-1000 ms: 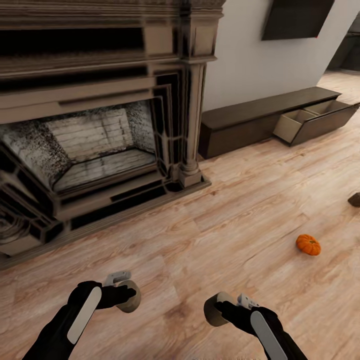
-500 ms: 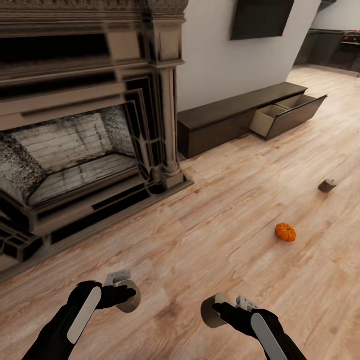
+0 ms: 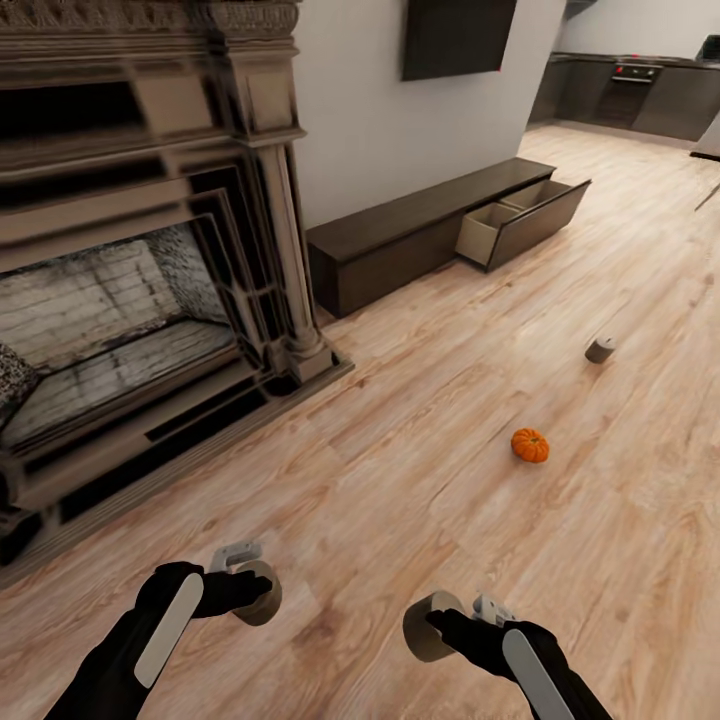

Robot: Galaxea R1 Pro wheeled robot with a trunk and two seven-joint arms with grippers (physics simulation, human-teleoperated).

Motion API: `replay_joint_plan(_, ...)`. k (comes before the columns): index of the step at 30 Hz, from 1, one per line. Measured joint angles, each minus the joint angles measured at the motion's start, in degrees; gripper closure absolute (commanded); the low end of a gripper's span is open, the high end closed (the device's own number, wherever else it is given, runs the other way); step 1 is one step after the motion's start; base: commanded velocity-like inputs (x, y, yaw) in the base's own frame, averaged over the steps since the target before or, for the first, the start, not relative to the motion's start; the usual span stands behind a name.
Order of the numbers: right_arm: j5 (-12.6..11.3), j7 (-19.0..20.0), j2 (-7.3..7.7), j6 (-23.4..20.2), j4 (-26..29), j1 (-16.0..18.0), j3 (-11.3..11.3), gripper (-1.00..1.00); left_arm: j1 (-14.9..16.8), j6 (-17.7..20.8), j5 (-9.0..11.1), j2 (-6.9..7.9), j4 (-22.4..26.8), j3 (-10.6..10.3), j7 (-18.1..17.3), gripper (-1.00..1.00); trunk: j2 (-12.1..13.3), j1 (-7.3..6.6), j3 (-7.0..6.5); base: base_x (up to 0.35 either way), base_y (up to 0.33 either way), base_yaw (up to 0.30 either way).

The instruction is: Place each of the two pumpkins and all three candles from the living room inside a cabinet in the living room (use any cabinet), then make sure every cabinet is closed, and position the cauldron so it is next to a table in the living room.

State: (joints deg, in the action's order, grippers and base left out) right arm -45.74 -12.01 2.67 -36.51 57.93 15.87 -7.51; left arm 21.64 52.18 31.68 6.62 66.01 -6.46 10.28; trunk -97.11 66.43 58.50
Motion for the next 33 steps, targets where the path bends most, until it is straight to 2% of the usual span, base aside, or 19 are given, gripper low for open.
replay_joint_plan(33,-0.1,-0.1,0.05,1.3,-1.1,0.0,0.2,1.0,0.0,0.0,0.1,0.0,0.0,0.0,0.0,1.0,13.2,-7.25,-5.43,0.0,0.0,-0.269)
